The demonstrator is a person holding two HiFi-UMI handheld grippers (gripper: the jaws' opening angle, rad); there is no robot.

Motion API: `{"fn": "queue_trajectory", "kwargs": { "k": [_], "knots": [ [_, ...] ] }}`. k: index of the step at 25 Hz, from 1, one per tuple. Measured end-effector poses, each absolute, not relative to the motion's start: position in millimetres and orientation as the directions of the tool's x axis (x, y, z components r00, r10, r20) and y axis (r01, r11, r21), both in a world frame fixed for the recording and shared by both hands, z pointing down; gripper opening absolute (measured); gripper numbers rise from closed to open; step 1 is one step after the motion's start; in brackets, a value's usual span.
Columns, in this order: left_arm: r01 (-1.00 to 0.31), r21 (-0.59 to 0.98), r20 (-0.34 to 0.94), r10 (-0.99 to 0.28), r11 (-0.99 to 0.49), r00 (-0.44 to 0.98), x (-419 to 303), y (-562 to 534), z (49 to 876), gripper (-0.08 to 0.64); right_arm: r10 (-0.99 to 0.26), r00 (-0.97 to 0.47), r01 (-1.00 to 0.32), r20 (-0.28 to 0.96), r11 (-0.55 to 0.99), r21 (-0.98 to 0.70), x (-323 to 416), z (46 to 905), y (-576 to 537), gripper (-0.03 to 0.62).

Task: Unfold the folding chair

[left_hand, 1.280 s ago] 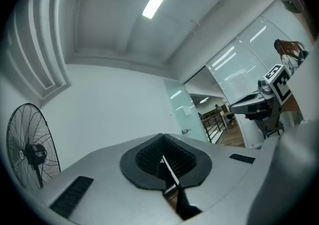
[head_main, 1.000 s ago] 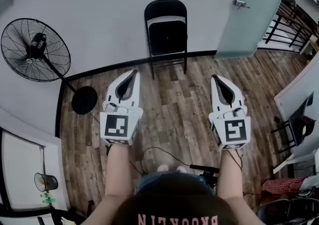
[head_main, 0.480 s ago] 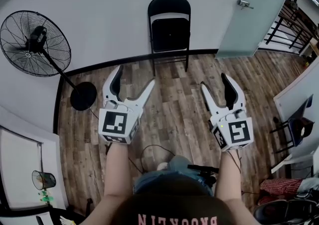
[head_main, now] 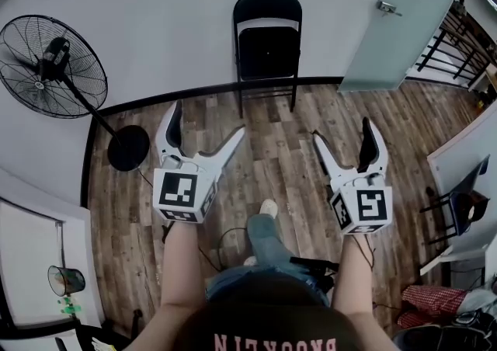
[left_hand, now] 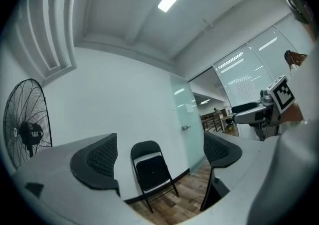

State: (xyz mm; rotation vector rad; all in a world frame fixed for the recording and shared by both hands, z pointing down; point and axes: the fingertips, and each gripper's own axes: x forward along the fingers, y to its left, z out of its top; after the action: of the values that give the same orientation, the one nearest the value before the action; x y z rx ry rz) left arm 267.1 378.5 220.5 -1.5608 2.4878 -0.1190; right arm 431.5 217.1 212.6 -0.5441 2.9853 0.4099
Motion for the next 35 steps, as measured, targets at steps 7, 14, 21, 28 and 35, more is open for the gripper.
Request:
{"fn": "queue_trajectory", "kwargs": {
  "k": [7, 14, 21, 28, 35],
  "knots": [
    [-0.875, -0.161, -0.108, -0.889, 0.457, -0.444, 214.8, 331.3, 231.8, 0.532, -0.389, -0.907, -0.415, -0.16, 0.889, 0.194, 382.8, 223.7, 155.9, 0.574],
    [-0.873, -0.126, -0.079, -0.882, 0.471, -0.464, 144.3, 267.8, 233.9, 0.571, -0.403, -0.906, -0.42, -0.133, 0.894, 0.158, 310.5, 229.7, 84.2, 0.575],
    [-0.857, -0.145, -0.057, -0.869, 0.494, -0.491, 76.9, 202.0, 229.9, 0.572, -0.367, -0.921, -0.384, -0.132, 0.912, 0.144, 242.8, 224.3, 14.4, 0.575],
    [-0.84, -0.157, -0.062, -0.854, 0.519, -0.516, 34.9, 151.6, 229.1, 0.571, -0.362, -0.927, -0.373, -0.095, 0.914, 0.157, 194.7, 229.9, -45.2, 0.574],
    [-0.846, -0.163, -0.049, -0.86, 0.509, -0.508, 19.7, 123.5, 233.9, 0.571, -0.346, -0.936, -0.351, -0.059, 0.926, 0.136, 178.8, 251.1, -63.1, 0.574]
  ]
}}
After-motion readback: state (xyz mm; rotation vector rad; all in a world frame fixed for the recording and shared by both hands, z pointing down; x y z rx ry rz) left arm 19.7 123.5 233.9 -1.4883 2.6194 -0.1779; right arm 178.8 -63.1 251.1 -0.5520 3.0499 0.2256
